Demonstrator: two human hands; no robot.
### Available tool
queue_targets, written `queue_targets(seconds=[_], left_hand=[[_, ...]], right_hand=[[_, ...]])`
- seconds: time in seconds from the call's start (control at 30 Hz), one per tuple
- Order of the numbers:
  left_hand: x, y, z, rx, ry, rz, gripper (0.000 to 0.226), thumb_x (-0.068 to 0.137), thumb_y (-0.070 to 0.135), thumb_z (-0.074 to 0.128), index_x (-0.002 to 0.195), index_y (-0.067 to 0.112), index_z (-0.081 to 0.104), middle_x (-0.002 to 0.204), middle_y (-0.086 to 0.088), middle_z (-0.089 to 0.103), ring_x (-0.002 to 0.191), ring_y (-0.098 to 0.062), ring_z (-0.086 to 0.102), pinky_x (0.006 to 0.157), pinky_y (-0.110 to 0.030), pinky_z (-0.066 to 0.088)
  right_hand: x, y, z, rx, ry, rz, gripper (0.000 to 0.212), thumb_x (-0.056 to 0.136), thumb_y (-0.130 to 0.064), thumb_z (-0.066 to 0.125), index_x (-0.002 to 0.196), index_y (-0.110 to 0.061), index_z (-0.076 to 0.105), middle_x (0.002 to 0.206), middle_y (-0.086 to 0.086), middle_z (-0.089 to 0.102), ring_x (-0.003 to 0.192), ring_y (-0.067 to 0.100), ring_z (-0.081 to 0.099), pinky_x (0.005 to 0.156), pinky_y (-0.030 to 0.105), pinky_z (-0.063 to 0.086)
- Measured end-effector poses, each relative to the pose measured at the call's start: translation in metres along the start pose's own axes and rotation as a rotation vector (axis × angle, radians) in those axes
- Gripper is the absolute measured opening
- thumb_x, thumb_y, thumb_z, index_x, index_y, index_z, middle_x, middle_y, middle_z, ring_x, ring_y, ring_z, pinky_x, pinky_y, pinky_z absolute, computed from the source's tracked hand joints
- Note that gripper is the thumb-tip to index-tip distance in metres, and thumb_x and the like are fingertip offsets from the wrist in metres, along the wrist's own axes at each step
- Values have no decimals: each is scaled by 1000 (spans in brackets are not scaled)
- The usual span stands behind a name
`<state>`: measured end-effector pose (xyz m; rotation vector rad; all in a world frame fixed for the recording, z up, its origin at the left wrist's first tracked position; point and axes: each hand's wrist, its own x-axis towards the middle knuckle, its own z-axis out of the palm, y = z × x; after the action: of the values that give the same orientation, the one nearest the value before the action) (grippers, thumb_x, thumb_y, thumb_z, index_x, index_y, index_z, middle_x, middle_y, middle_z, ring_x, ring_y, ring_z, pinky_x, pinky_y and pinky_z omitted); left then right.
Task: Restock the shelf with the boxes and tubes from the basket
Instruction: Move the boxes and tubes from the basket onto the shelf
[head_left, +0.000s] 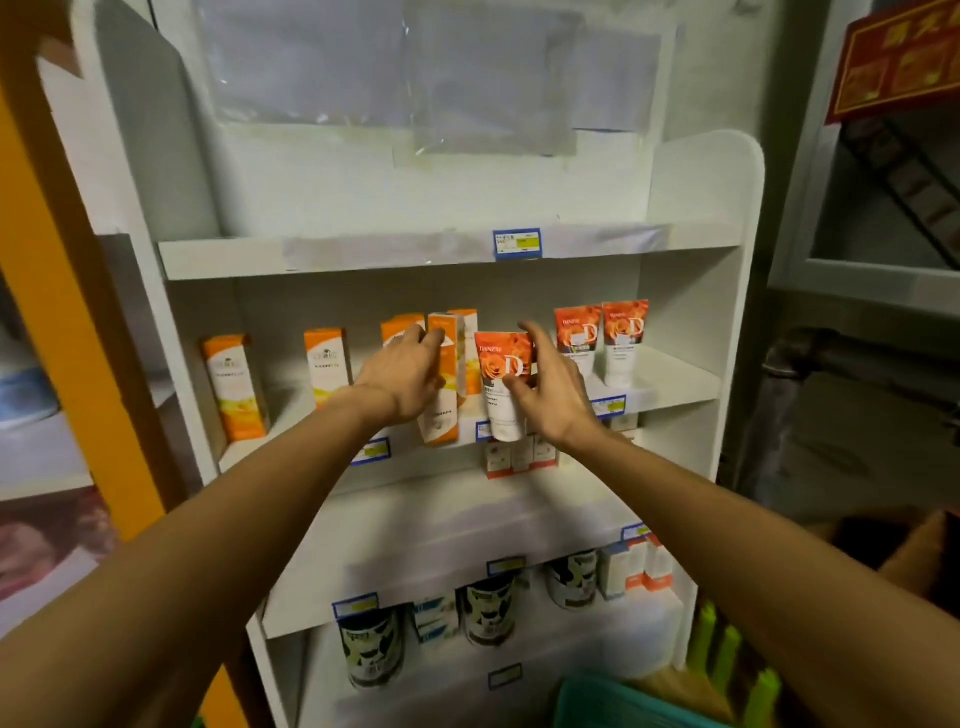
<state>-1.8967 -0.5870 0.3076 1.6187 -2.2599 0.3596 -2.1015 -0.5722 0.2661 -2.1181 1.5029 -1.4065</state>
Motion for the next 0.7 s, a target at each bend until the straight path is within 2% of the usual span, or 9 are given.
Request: queue_targets(seconds=[0.13, 0.33, 0.53, 0.7], left_hand=[[20, -16, 0, -36, 13, 6, 63, 96, 40, 59, 148, 16, 34, 143, -12, 44, 122, -32, 53, 97, -45, 49], [39, -26, 4, -36, 117, 49, 62, 95, 41, 60, 148, 21, 36, 137, -7, 48, 120, -28, 54, 96, -43, 50], [49, -28, 27, 199, 238, 108, 60, 95, 47, 55, 145, 16, 43, 139, -8, 53, 132, -27, 40, 109, -40, 32], [57, -33, 31, 232, 269, 79, 59, 96, 49, 53, 144, 17, 45, 139, -7, 55, 137, -28, 38, 115, -43, 22]], right_hand=[[31, -4, 17, 11, 29, 25, 72, 95, -24, 64, 154, -23, 23, 149, 7, 47, 135, 26, 47, 107, 47, 43], [65, 7, 44, -30, 31, 77, 72, 92, -27, 68, 152, -24, 28, 145, 6, 52, 131, 27, 52, 104, 47, 47], [80, 24, 69, 0, 84, 97, 65, 91, -27, 70, 145, -21, 35, 138, 6, 57, 124, 26, 58, 100, 44, 51], [91, 23, 74, -20, 65, 78, 63, 92, -24, 69, 144, -20, 35, 136, 7, 57, 123, 27, 58, 98, 40, 50]])
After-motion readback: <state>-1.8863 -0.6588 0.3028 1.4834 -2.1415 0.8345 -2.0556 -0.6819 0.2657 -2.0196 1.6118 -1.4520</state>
